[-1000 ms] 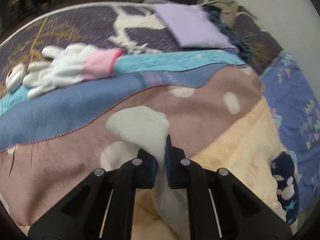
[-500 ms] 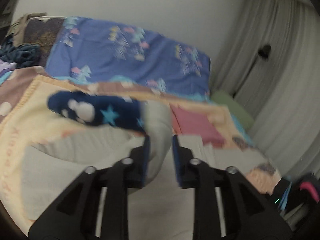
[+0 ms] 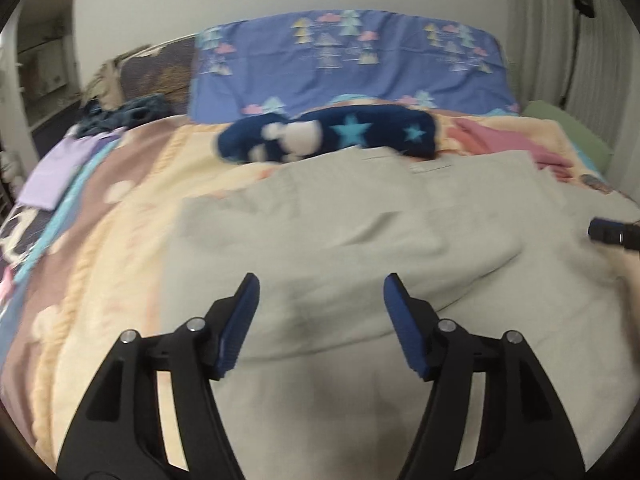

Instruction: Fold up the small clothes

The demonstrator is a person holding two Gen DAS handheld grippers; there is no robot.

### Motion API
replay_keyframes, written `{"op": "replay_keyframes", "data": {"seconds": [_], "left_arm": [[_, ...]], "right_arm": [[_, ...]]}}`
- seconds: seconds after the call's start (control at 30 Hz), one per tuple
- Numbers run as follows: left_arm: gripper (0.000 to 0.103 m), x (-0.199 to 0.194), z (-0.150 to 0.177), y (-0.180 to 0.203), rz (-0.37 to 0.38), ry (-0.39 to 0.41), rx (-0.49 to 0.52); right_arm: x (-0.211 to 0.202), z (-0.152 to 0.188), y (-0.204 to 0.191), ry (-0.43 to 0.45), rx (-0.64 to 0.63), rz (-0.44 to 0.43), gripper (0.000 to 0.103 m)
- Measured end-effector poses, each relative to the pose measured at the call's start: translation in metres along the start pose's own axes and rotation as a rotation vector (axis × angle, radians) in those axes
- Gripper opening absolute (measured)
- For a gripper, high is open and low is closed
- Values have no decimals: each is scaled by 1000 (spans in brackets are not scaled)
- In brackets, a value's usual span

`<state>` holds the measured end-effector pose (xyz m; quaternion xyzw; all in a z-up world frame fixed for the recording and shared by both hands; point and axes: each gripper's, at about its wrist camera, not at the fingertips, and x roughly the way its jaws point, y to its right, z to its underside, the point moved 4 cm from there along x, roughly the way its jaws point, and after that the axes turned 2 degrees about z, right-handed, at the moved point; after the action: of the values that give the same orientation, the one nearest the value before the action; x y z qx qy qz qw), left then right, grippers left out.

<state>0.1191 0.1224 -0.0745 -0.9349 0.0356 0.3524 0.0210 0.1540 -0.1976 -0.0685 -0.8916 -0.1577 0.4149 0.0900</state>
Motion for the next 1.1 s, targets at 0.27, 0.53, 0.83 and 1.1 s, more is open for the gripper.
{"op": "replay_keyframes", "data": {"seconds": [0.27, 0.53, 0.83, 1.1], "left_arm": [[75, -3, 41, -63, -138, -106, -72], [78, 7, 32, -70, -156, -91, -71], [78, 28, 33, -61, -164, -125, -55], [77, 29, 34, -72, -169, -129, -111]], "right_arm": [[113, -27, -32, -210, 33, -60, 61], [-1, -98, -23, 98, 81, -126, 3], [36, -61, 76, -108, 318, -36, 47], [44, -41, 61, -125, 193, 3, 47]]}}
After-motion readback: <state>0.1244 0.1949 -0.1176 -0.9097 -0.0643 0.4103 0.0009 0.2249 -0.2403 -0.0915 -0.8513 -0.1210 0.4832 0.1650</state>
